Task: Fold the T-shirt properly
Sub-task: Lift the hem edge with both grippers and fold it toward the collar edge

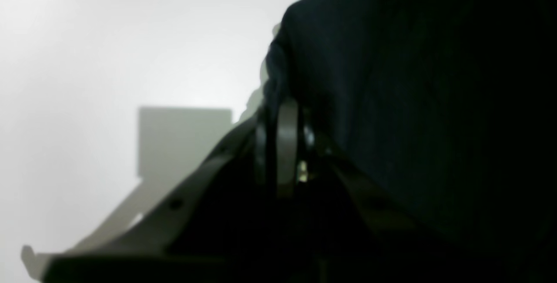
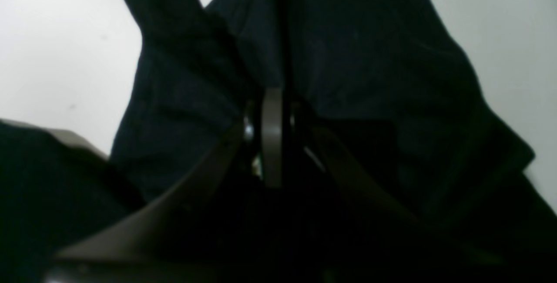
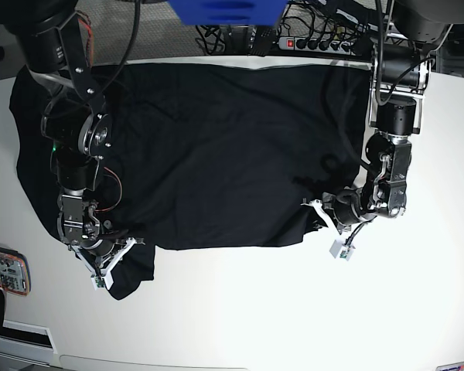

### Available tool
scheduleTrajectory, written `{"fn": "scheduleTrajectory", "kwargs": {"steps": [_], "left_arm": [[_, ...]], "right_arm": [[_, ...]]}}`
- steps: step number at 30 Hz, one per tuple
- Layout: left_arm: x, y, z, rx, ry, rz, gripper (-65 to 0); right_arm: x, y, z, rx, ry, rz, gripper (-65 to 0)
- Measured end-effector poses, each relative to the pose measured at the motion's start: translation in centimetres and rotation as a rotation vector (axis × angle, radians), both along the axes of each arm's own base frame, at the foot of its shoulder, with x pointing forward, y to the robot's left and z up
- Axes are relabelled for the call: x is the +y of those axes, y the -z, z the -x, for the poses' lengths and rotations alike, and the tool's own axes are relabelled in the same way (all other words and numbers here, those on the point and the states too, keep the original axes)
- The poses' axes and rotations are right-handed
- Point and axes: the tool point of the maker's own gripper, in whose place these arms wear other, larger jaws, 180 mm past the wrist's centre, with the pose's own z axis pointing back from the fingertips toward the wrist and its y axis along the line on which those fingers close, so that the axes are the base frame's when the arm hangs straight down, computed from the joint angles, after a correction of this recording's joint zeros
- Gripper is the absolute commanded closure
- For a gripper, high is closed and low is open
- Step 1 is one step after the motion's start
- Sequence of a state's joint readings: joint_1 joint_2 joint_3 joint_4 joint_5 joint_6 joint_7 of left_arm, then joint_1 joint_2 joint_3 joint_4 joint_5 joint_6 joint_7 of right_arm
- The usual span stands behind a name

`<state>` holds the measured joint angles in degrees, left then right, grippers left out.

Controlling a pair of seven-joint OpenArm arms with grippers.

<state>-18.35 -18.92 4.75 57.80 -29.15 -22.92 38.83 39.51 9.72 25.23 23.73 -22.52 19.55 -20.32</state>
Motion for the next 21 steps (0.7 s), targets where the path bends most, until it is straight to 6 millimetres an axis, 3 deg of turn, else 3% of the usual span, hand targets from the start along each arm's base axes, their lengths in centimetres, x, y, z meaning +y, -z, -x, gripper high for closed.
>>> {"fn": "scheduleTrajectory", "kwargs": {"steps": [6,11,16,18,21], "left_arm": [[0.0,0.0,0.0,0.000,-0.001,0.000,0.0],[0.1,0.0,0.0,0.000,-0.002,0.000,0.0],[-0.1,-0.8,0.1,-0.018,0.021,-0.028,0.0],[0.6,-1.1,0.9,-0.023,0.025,-0.053,0.0],[2.3,-2.5,1.6,-0.066,-0.012,-0.070,0.0]], "right_arm": [[-2.0,-4.3,-1.4,-0.125,0.013,0.084,0.0],[-3.7,-4.0,1.0,-0.075,0.023,0.173,0.0],[-4.0,-8.8,-1.2,-0.202,0.037,0.188,0.0],[-4.2,-7.9,-0.2,-0.195,0.038,0.197,0.0],[-4.6,-4.2,3.4,-0.081,0.031,0.231,0.0]]}}
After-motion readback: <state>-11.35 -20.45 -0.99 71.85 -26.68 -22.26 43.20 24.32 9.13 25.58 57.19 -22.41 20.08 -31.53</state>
